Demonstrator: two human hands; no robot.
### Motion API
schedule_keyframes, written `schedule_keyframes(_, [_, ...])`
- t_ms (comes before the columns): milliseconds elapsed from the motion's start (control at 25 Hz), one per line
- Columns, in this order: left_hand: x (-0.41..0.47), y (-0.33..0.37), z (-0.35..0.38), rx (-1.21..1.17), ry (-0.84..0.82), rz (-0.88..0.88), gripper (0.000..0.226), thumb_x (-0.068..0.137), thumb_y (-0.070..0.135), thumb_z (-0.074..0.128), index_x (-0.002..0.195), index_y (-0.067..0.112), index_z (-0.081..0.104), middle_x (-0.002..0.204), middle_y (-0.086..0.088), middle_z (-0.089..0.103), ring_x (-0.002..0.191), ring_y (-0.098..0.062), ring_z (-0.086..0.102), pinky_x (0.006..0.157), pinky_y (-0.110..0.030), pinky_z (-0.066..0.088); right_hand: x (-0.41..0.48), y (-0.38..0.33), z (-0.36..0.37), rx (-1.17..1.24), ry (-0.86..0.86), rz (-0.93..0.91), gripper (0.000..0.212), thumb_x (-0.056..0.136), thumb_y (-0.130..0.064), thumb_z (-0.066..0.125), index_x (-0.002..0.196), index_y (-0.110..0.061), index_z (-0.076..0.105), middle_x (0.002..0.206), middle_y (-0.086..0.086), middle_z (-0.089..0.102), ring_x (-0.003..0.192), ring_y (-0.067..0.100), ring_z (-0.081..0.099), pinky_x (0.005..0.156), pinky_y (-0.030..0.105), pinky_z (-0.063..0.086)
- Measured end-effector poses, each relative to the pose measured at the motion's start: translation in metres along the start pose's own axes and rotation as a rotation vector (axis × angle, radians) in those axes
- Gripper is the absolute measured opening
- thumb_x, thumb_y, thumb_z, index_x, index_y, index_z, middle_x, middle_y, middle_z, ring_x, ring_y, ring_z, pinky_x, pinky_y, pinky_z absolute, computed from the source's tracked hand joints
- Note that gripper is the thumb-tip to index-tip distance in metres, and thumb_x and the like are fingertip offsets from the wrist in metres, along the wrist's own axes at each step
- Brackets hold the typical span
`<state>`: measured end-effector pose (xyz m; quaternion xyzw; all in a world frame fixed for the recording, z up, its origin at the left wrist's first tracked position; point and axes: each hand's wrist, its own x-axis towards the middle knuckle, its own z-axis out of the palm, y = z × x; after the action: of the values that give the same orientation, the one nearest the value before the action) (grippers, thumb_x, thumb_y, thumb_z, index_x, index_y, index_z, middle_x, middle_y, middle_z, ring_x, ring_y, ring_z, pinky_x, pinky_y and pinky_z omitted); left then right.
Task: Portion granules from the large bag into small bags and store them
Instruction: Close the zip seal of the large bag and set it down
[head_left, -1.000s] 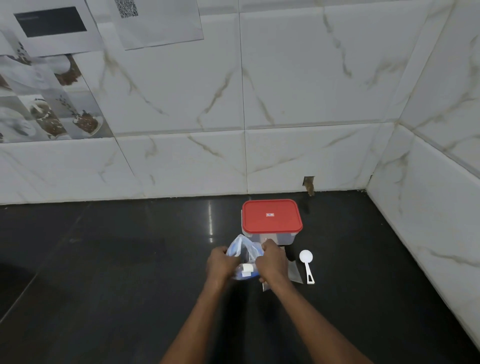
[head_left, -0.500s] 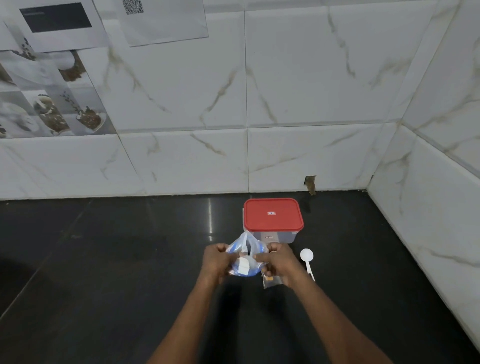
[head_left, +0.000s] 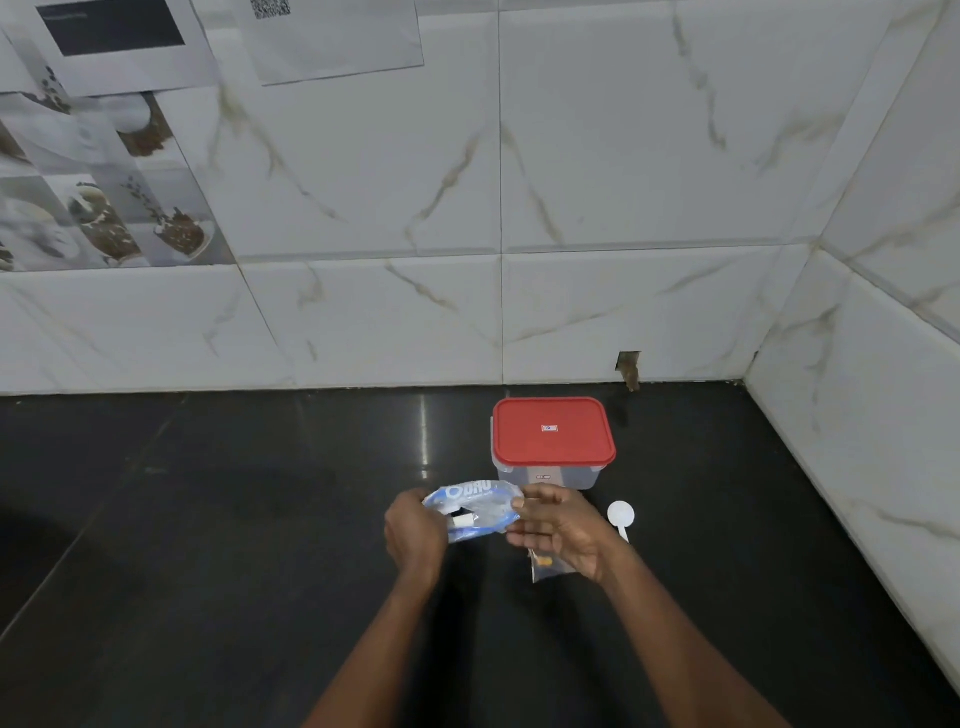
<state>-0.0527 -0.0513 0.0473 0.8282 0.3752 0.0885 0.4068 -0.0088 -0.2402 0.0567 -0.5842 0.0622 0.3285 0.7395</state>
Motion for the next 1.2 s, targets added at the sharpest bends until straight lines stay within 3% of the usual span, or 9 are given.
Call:
schedule_keyframes(240, [-0.001, 0.01, 0.001, -0.12, -0.283, 0.035, 0.009, 0.083, 0.014, 0.067, 0.082, 0.009, 0.074, 0.068, -0.005, 0.072, 0.055, -0.021, 0.07, 0.046, -0.027, 0.055, 0.01, 0.0, 0.008, -0.353, 0.316, -0.065, 0.02, 0.074, -0.004, 0.078, 0.088, 0.003, 0.066, 0.081, 0.015, 0.071, 0.06, 0.022, 0.063, 0.055, 0.032, 0.055])
schedule_keyframes(320, [0.001, 0.011, 0.0, -0.208, -0.384, 0.033, 0.01, 0.082, 0.009, 0.068, 0.083, 0.009, 0.078, 0.073, -0.011, 0.076, 0.058, -0.023, 0.073, 0.052, -0.038, 0.062, 0.014, -0.001, 0.01, -0.645, 0.507, -0.103, 0.017, 0.07, -0.011, 0.073, 0.065, -0.01, 0.056, 0.065, 0.005, 0.06, 0.057, 0.02, 0.054, 0.051, 0.034, 0.049])
schedule_keyframes(440, [0.005, 0.012, -0.008, -0.313, -0.571, -0.044, 0.012, 0.081, -0.004, 0.074, 0.091, 0.003, 0.078, 0.077, -0.016, 0.076, 0.057, -0.023, 0.069, 0.056, -0.034, 0.061, 0.017, 0.004, 0.016, -0.964, 0.631, -0.195, 0.025, 0.075, -0.015, 0.063, 0.065, -0.021, 0.04, 0.069, -0.003, 0.053, 0.065, 0.02, 0.049, 0.05, 0.028, 0.032])
schedule_keyframes(520, [0.009, 0.013, -0.019, -0.462, -0.709, -0.148, 0.019, 0.082, 0.002, 0.078, 0.1, 0.0, 0.075, 0.082, -0.017, 0.076, 0.06, -0.022, 0.07, 0.057, -0.031, 0.06, 0.017, 0.003, 0.015, -0.848, 0.565, -0.225, 0.016, 0.078, -0.016, 0.065, 0.072, -0.022, 0.051, 0.075, -0.004, 0.061, 0.068, 0.018, 0.057, 0.052, 0.028, 0.04])
schedule_keyframes(680, [0.023, 0.006, -0.034, -0.665, -0.804, -0.257, 0.02, 0.09, -0.002, 0.067, 0.109, 0.0, 0.073, 0.1, -0.024, 0.076, 0.077, -0.03, 0.076, 0.07, -0.04, 0.065, 0.007, -0.011, 0.0, -0.125, 0.132, -0.032, 0.024, 0.082, -0.02, 0.077, 0.098, -0.003, 0.069, 0.084, 0.009, 0.067, 0.069, 0.018, 0.063, 0.06, 0.031, 0.056])
schedule_keyframes(800, [0.021, 0.01, -0.033, -0.66, -0.782, -0.259, 0.015, 0.088, -0.004, 0.068, 0.101, -0.001, 0.072, 0.09, -0.019, 0.077, 0.069, -0.026, 0.076, 0.062, -0.037, 0.065, 0.006, -0.013, -0.007, -0.053, 0.035, 0.011, 0.022, 0.085, -0.019, 0.074, 0.101, -0.004, 0.071, 0.084, 0.01, 0.068, 0.07, 0.019, 0.064, 0.062, 0.031, 0.054])
schedule_keyframes(960, [0.011, 0.025, -0.021, -0.535, -0.713, -0.194, 0.022, 0.082, -0.009, 0.074, 0.103, -0.005, 0.069, 0.085, -0.018, 0.074, 0.06, -0.02, 0.07, 0.051, -0.03, 0.059, 0.013, -0.005, 0.009, -0.322, 0.153, -0.07, 0.01, 0.084, -0.015, 0.071, 0.084, -0.005, 0.07, 0.069, 0.007, 0.062, 0.056, 0.013, 0.053, 0.052, 0.028, 0.042])
schedule_keyframes(1080, [0.007, 0.027, -0.007, -0.176, -0.39, 0.0, 0.013, 0.078, -0.002, 0.071, 0.086, 0.009, 0.069, 0.081, -0.007, 0.073, 0.067, -0.021, 0.069, 0.058, -0.032, 0.057, 0.018, -0.005, 0.02, -0.628, 0.375, -0.191, 0.016, 0.076, -0.018, 0.068, 0.062, -0.017, 0.059, 0.059, -0.002, 0.057, 0.057, 0.014, 0.052, 0.057, 0.034, 0.043])
schedule_keyframes(1200, [-0.004, 0.024, 0.0, 0.051, -0.072, 0.157, 0.018, 0.076, -0.002, 0.059, 0.076, 0.015, 0.064, 0.075, -0.001, 0.066, 0.074, -0.024, 0.064, 0.061, -0.029, 0.044, 0.012, -0.006, 0.029, -1.16, 0.584, -0.297, 0.004, 0.08, -0.017, 0.056, 0.082, -0.017, 0.053, 0.074, 0.001, 0.059, 0.074, 0.025, 0.061, 0.06, 0.032, 0.038])
